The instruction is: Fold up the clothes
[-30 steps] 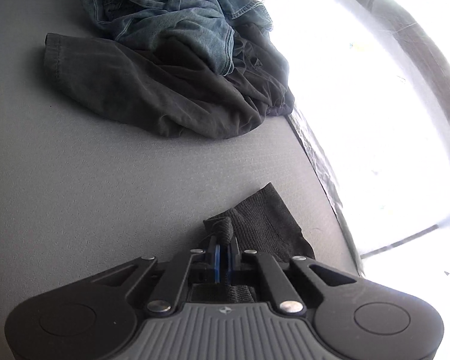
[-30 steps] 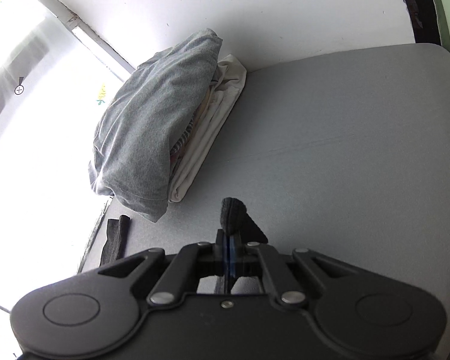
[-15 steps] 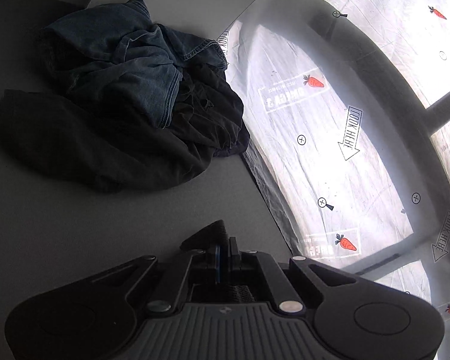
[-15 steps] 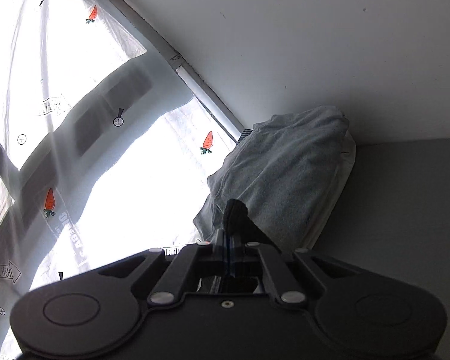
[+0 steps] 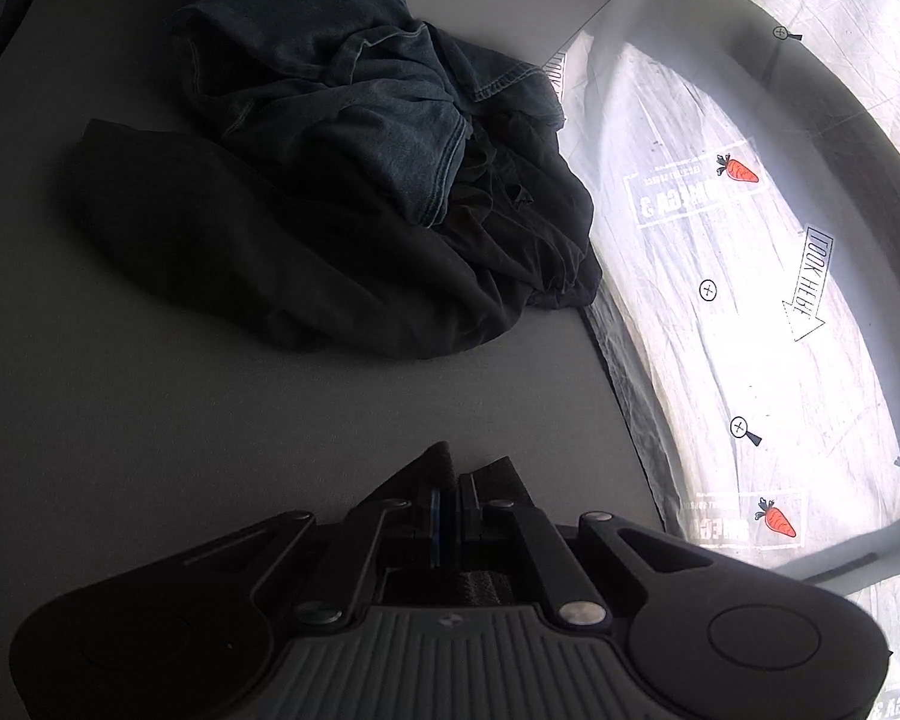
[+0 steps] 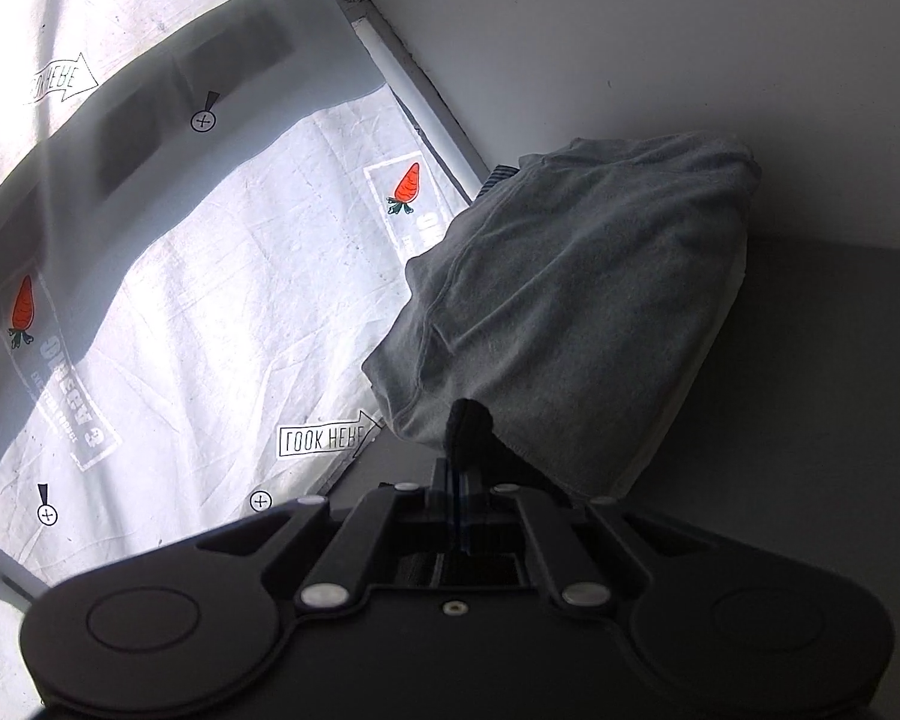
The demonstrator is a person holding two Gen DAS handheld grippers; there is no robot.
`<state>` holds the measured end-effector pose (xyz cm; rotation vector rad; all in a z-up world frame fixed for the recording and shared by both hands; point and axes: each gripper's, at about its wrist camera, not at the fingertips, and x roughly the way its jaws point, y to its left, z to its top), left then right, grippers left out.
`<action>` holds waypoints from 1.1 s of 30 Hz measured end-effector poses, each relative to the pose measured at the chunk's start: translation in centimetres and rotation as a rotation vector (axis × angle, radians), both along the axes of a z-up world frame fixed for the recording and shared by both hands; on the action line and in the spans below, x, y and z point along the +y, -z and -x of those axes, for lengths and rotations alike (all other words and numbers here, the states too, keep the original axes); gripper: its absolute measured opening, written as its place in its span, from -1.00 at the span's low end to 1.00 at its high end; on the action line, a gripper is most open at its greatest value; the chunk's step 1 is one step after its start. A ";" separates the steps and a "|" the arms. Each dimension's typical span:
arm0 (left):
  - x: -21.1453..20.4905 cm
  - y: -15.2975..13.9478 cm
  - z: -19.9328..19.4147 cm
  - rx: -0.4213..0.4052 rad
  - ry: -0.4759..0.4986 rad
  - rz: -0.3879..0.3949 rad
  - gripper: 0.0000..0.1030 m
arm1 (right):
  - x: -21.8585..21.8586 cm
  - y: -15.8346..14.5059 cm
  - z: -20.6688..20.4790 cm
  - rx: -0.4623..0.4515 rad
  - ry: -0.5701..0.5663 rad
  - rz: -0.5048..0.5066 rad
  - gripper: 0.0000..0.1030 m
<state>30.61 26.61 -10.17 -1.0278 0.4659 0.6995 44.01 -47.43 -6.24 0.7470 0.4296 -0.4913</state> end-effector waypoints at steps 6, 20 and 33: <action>0.3 0.5 -2.0 0.047 -0.039 -0.016 -0.93 | 1.9 0.4 -5.9 0.056 -0.075 0.037 -0.96; 1.9 1.9 -8.2 0.114 -0.052 -0.028 -0.93 | 2.3 3.5 -13.7 0.146 -0.049 0.046 -0.96; 2.8 4.9 -13.8 0.198 -0.012 -0.050 -0.92 | 3.2 8.2 -21.5 0.268 -0.094 0.093 -0.96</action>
